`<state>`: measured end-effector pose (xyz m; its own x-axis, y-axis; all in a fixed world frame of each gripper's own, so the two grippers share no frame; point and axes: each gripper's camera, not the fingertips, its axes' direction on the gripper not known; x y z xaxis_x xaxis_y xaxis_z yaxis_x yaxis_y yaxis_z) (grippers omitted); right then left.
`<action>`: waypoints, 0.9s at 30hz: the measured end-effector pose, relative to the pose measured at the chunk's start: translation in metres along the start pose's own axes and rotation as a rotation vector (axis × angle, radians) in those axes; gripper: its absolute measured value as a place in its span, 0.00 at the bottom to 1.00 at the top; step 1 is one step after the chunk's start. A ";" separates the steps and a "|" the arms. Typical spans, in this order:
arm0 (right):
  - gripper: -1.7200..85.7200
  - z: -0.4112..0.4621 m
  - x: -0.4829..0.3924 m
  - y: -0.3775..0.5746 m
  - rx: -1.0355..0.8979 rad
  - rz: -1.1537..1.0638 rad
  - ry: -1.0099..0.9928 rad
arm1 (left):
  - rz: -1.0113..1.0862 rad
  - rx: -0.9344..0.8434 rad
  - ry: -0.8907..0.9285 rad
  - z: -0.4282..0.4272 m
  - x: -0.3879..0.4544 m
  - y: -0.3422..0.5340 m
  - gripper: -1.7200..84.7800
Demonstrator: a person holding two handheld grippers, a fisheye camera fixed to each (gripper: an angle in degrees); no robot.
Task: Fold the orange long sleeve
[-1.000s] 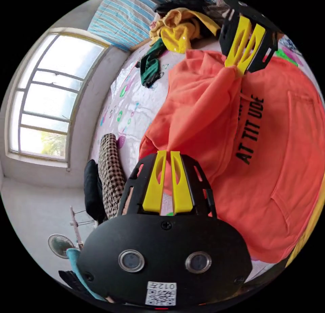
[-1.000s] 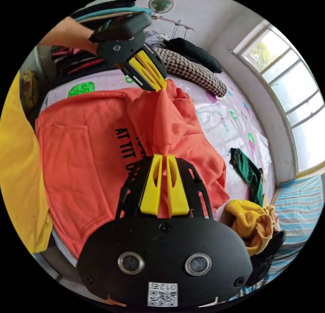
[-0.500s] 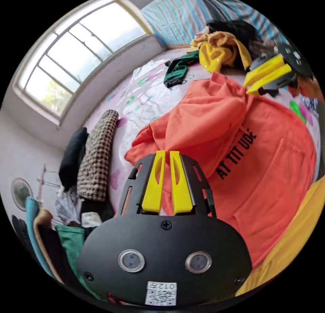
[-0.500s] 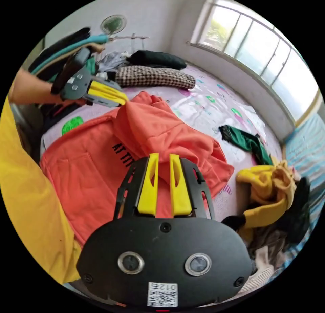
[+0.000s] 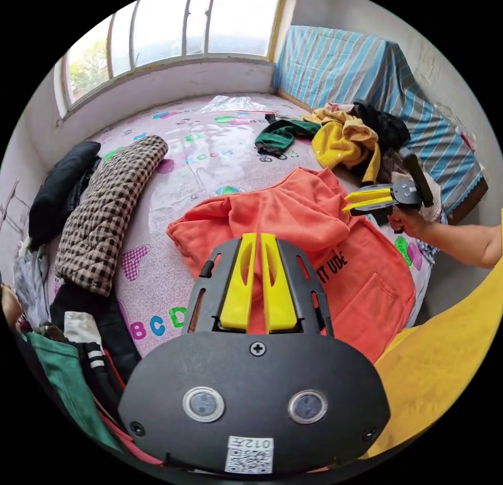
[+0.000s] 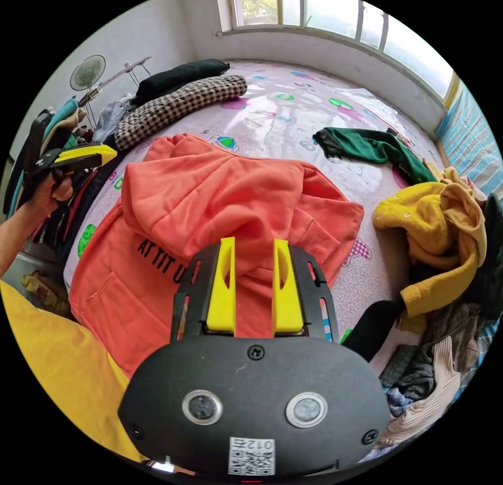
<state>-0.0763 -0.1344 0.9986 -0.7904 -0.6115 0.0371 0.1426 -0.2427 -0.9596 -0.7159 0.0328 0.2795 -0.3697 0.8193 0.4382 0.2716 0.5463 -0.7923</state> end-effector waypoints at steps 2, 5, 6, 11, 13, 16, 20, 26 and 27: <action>0.09 0.005 0.005 0.001 -0.009 0.005 0.056 | 0.113 -0.036 -0.025 0.013 0.018 -0.007 0.02; 0.05 0.009 0.018 0.006 -0.001 0.018 0.087 | 0.267 -0.124 -0.094 0.039 0.043 -0.009 0.02; 0.05 0.011 0.024 0.007 -0.005 0.038 0.089 | 0.292 -0.151 -0.106 0.046 0.046 -0.008 0.02; 0.04 0.041 0.099 0.019 -0.083 0.341 -0.172 | 0.300 -0.277 -0.106 0.084 0.035 0.014 0.02; 0.04 0.038 0.114 0.025 -0.065 0.378 -0.231 | 0.249 -0.252 -0.092 0.076 0.028 0.010 0.02; 0.04 0.019 0.128 0.037 -0.038 0.390 -0.221 | 0.170 -0.164 -0.095 0.048 0.016 0.000 0.02; 0.03 -0.027 0.129 0.047 0.095 0.342 -0.151 | 0.063 0.018 -0.097 0.001 0.008 -0.026 0.02; 0.02 -0.017 0.099 0.007 0.109 0.170 -0.223 | 0.289 -0.123 -0.007 0.059 0.072 -0.072 0.02; 0.02 -0.011 0.097 0.004 0.094 0.160 -0.212 | 0.318 -0.158 -0.031 0.070 0.079 -0.070 0.02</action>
<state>-0.1589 -0.1863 0.9949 -0.6127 -0.7890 -0.0454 0.3176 -0.1932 -0.9283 -0.8264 0.0469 0.3396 -0.2711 0.9482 0.1655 0.5104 0.2874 -0.8105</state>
